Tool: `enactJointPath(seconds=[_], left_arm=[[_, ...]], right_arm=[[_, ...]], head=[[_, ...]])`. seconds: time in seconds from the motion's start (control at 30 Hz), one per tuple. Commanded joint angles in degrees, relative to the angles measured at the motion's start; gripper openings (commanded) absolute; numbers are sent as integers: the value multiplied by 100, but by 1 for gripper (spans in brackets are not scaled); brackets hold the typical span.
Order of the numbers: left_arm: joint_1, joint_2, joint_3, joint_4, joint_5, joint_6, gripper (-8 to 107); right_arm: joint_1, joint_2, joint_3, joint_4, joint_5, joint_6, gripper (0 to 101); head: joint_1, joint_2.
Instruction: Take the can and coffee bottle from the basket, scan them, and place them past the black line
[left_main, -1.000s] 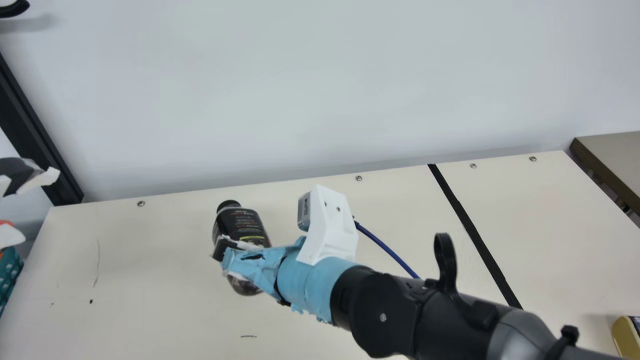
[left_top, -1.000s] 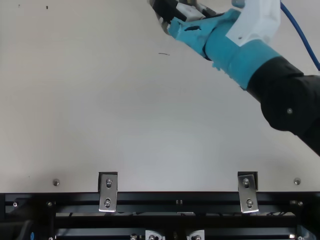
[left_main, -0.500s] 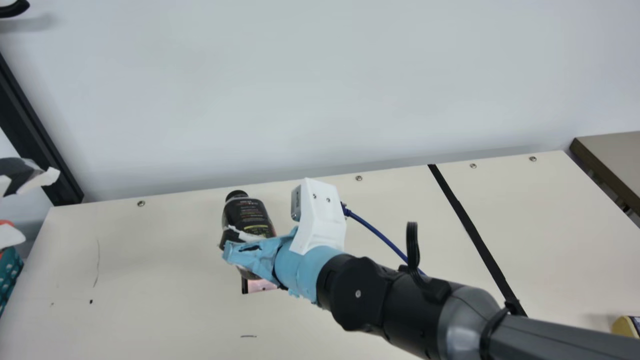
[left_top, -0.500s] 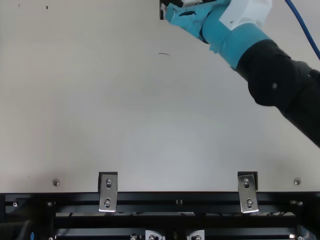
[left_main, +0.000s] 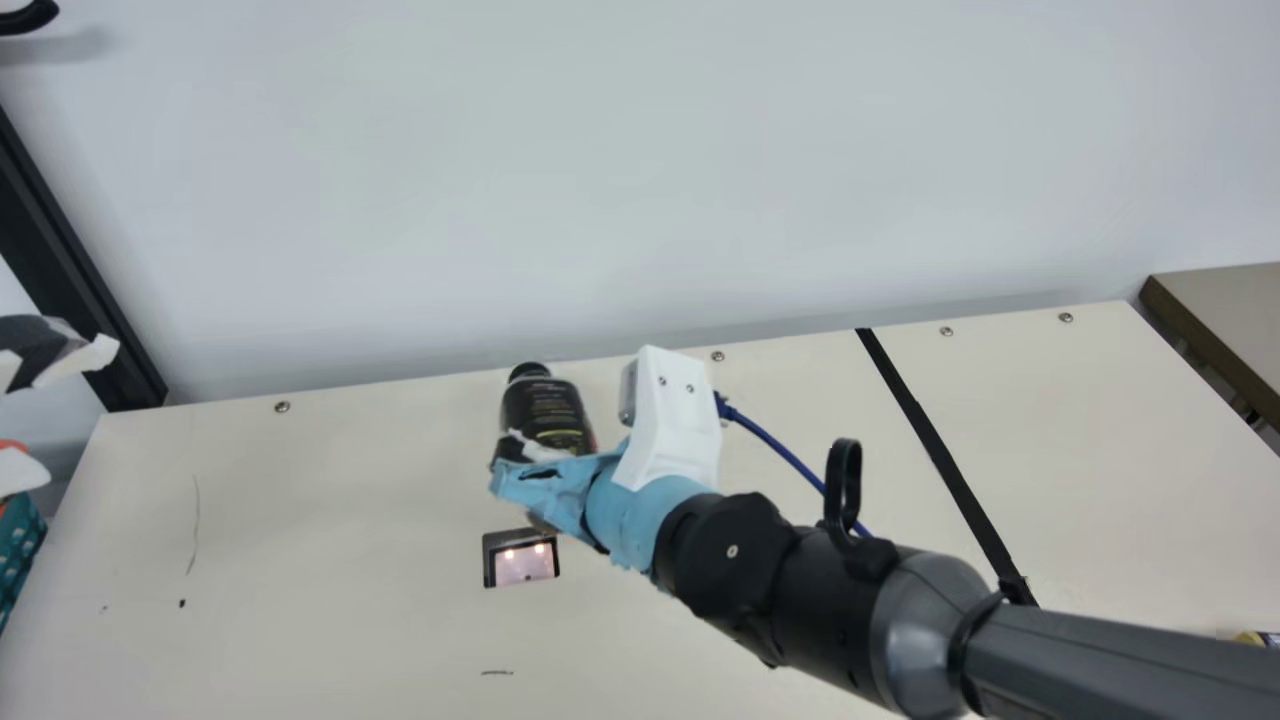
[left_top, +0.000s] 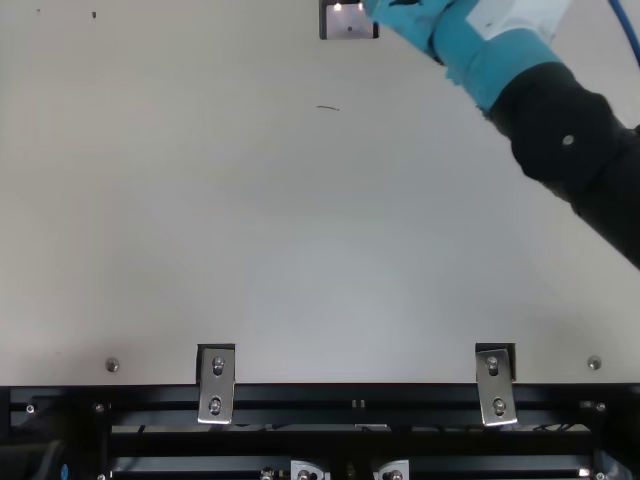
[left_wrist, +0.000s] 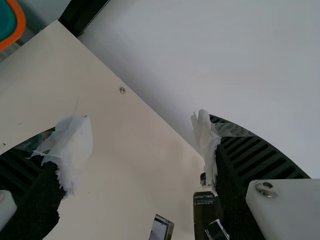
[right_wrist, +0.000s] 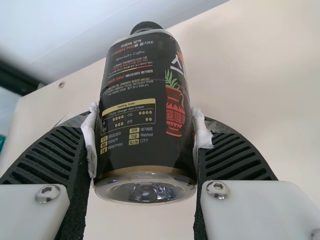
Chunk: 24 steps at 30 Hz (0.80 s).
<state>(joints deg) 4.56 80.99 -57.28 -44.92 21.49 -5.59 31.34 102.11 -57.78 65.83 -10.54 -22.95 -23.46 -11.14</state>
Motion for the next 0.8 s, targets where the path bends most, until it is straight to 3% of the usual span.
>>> enactJointPath(seconds=[0.0, 0.37, 0.77], left_arm=[[0, 0, 0, 0, 0, 0, 90], [0, 0, 0, 0, 0, 0, 90], [0, 0, 0, 0, 0, 0, 90]], right_arm=[[-89, -40, 44, 343, -91, -273, 0], [-636, -357, 307, 1444, -496, -1218, 0], [-1241, -797, 706, 1894, -808, -1622, 0]], head=[[-154, -106], [-154, -106], [-154, -106]])
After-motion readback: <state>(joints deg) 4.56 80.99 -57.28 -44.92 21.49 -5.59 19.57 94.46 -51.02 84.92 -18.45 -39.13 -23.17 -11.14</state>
